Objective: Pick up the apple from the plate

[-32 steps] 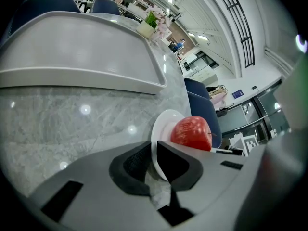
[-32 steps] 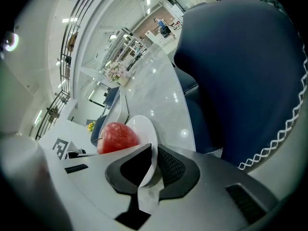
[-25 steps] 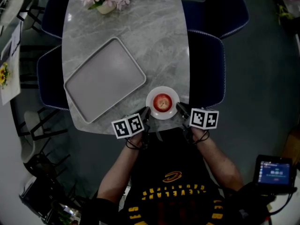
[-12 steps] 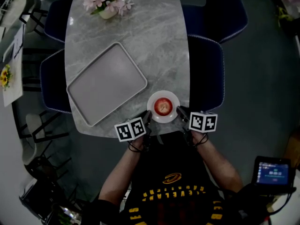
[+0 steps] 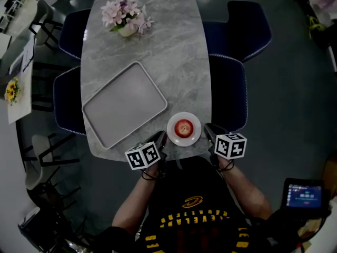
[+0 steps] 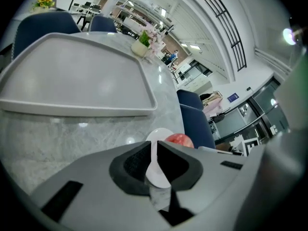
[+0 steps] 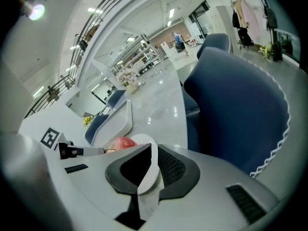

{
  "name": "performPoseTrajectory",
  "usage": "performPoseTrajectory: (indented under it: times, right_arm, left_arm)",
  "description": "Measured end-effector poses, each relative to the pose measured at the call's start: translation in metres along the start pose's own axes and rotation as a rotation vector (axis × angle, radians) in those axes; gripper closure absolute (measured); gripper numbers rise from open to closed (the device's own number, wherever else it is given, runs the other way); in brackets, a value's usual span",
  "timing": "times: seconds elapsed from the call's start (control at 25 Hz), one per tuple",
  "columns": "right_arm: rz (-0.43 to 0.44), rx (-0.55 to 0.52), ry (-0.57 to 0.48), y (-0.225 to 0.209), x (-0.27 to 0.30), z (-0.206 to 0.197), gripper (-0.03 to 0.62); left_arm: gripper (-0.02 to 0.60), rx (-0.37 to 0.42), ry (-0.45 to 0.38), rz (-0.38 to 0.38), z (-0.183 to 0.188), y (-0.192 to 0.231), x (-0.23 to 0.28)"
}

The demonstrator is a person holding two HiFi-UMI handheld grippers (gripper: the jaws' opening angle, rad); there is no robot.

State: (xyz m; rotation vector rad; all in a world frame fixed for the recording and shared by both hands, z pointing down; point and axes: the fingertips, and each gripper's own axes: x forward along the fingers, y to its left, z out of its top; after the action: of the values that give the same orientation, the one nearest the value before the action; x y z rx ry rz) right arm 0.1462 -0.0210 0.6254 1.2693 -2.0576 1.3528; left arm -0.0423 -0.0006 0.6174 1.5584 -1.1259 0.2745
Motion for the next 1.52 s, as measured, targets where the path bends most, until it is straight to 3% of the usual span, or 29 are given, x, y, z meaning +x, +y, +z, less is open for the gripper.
performPoseTrajectory:
  times: [0.16, 0.2, 0.32, 0.52, 0.84, 1.24, 1.52]
  right_arm:
    - [0.044, -0.106, -0.091, 0.034, -0.021, 0.037, 0.546]
    - [0.063, -0.123, -0.112, 0.044, -0.027, 0.044, 0.546]
    - [0.129, -0.168, -0.178, 0.077, -0.044, 0.065, 0.588]
    - [0.224, -0.221, -0.293, 0.124, -0.078, 0.091, 0.588]
    - [0.294, -0.302, -0.384, 0.164, -0.117, 0.119, 0.588]
    - [0.401, -0.381, -0.551, 0.211, -0.175, 0.142, 0.588]
    - [0.403, -0.487, -0.715, 0.242, -0.223, 0.157, 0.588]
  left_arm:
    - [0.542, 0.117, -0.083, -0.019, 0.025, -0.032, -0.026]
    - [0.577, 0.146, -0.109, -0.035, 0.030, -0.043, -0.034]
    - [0.581, 0.225, -0.178, -0.094, 0.046, -0.078, -0.056]
    - [0.581, 0.353, -0.295, -0.152, 0.065, -0.130, -0.094]
    - [0.581, 0.388, -0.399, -0.251, 0.080, -0.185, -0.132]
    - [0.581, 0.639, -0.567, -0.306, 0.087, -0.257, -0.179]
    - [0.581, 0.721, -0.672, -0.316, 0.088, -0.288, -0.214]
